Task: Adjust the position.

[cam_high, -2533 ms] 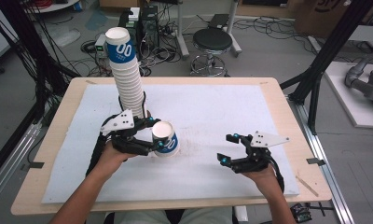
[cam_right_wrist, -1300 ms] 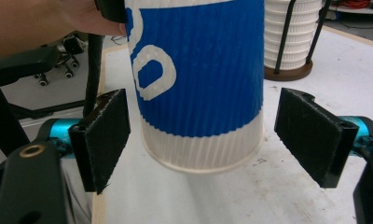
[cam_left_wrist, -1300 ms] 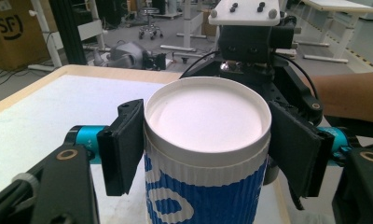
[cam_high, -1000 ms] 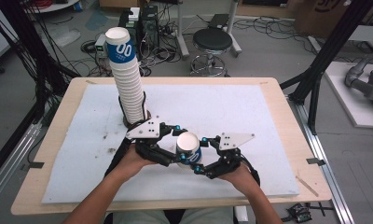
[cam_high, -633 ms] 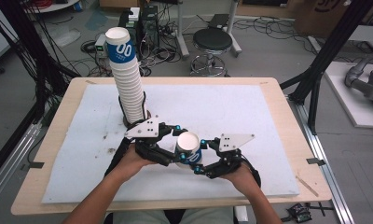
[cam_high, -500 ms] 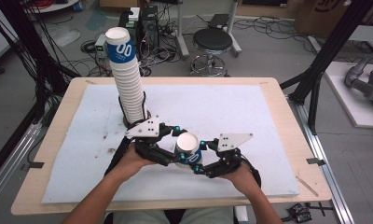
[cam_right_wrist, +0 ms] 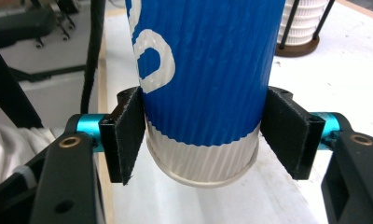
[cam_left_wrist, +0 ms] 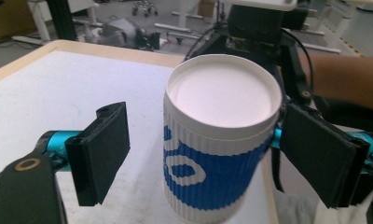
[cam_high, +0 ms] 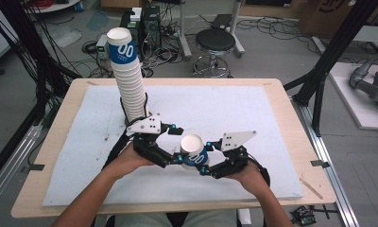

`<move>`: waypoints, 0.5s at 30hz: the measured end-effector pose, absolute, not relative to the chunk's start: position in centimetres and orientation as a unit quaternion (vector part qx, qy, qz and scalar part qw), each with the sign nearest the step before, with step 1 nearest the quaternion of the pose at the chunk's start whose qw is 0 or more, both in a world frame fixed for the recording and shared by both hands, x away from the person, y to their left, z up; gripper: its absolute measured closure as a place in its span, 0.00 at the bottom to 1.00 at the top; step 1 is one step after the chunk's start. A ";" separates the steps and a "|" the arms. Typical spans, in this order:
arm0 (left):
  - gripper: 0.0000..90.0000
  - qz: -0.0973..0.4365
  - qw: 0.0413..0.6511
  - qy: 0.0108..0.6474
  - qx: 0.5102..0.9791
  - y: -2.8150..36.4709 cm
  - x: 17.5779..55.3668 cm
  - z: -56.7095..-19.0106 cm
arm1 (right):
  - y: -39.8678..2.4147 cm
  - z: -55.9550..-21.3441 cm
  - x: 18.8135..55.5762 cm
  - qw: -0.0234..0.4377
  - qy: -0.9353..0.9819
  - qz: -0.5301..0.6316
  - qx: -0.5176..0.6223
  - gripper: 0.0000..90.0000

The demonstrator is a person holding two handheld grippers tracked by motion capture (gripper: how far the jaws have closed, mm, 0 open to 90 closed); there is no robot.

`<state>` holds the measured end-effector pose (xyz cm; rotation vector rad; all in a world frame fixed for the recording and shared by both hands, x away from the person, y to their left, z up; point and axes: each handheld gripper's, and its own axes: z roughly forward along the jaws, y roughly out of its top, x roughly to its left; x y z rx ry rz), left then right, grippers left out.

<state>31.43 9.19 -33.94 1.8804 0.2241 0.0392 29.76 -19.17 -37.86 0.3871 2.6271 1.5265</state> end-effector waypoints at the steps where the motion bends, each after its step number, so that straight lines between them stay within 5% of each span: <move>1: 0.18 0.014 0.581 0.093 0.809 9.3 31.4 -33.8 | -19.2 -37.7 29.8 0.038 0.861 0.492 0.123 0.37; 15: 0.18 -0.005 0.525 0.068 0.848 9.0 31.8 -33.3 | -17.2 -35.5 30.8 0.073 0.933 0.347 0.064 0.37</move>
